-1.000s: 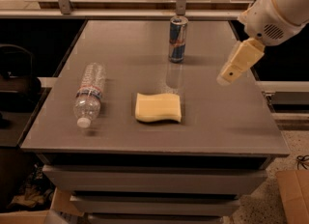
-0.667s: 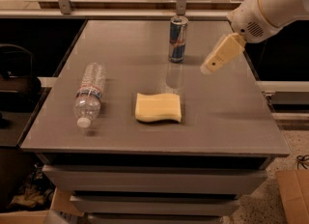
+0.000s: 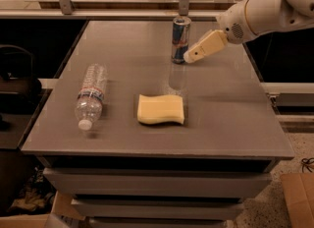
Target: Move redbull can near water bottle
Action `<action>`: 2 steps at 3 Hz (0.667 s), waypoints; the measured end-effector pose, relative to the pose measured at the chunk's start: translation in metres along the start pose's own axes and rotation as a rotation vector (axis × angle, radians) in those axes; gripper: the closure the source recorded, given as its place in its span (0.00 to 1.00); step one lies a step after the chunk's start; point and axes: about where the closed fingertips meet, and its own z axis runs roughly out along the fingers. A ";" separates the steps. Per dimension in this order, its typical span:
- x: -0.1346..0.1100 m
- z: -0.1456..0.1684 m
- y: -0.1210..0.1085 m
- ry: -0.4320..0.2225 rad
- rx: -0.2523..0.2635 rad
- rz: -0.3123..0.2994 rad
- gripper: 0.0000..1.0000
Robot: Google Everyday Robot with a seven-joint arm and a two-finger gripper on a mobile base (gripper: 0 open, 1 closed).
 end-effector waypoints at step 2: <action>-0.016 0.038 -0.022 -0.122 -0.046 0.027 0.00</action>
Offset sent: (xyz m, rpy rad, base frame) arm 0.0640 0.0216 -0.0054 0.1719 -0.0680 0.0842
